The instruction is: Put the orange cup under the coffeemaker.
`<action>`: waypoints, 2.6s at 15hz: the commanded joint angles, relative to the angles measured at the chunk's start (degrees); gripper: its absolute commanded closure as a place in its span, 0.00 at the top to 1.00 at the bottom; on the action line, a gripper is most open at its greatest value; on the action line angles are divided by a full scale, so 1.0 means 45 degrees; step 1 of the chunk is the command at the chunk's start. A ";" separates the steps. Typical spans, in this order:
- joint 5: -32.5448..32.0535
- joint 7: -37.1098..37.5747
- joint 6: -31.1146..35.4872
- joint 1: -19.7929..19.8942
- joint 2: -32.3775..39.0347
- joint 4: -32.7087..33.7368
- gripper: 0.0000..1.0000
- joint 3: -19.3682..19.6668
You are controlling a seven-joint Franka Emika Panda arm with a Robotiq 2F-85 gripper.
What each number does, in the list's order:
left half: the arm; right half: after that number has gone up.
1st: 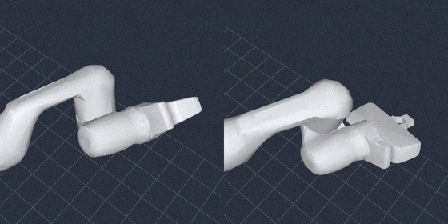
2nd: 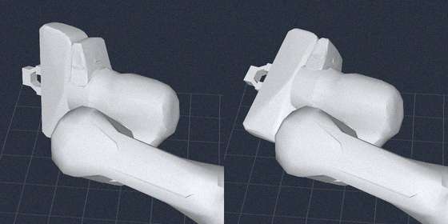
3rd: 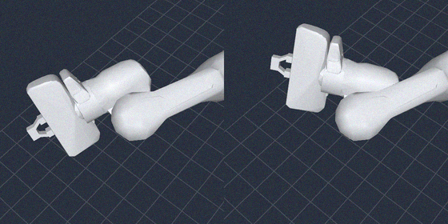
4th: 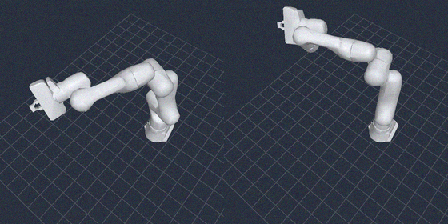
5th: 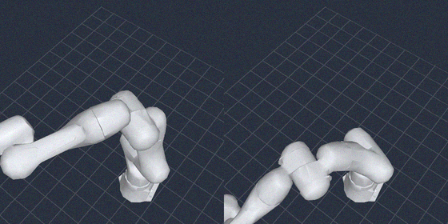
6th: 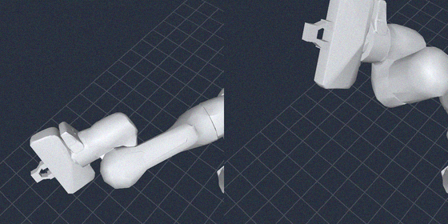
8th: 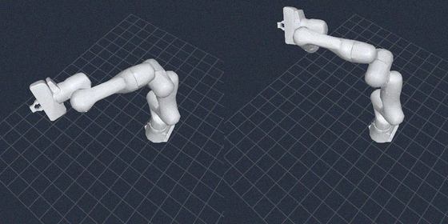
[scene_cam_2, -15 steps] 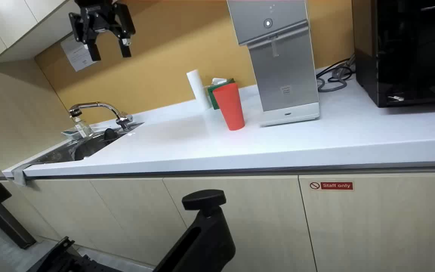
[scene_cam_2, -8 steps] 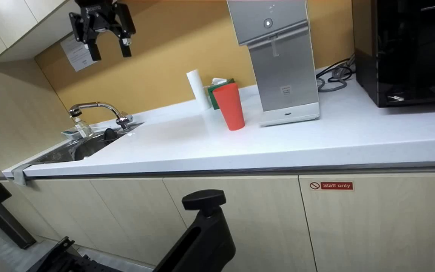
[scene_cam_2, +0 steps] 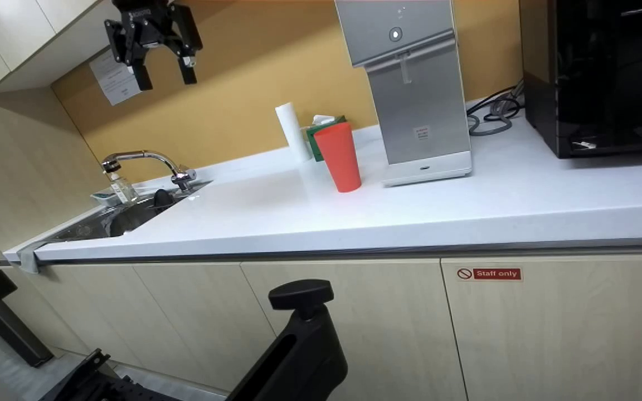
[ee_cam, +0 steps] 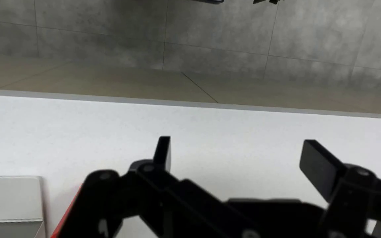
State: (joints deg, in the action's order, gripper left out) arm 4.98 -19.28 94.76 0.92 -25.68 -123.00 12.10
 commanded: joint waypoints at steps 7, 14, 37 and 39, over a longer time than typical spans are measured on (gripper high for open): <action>-0.2336 0.0888 0.6530 0.0894 0.1433 -0.1984 1.00 -0.0807; -0.3902 0.1770 1.0865 0.1287 0.2190 -0.3318 1.00 -0.1096; -0.8619 1.1454 1.8450 0.6249 0.3999 -0.4908 1.00 -0.3697; -0.8759 1.1507 1.8772 0.6310 0.4298 -0.4978 1.00 -0.3747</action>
State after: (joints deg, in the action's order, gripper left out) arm -33.00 31.56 177.74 28.47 -7.71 -145.28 -4.27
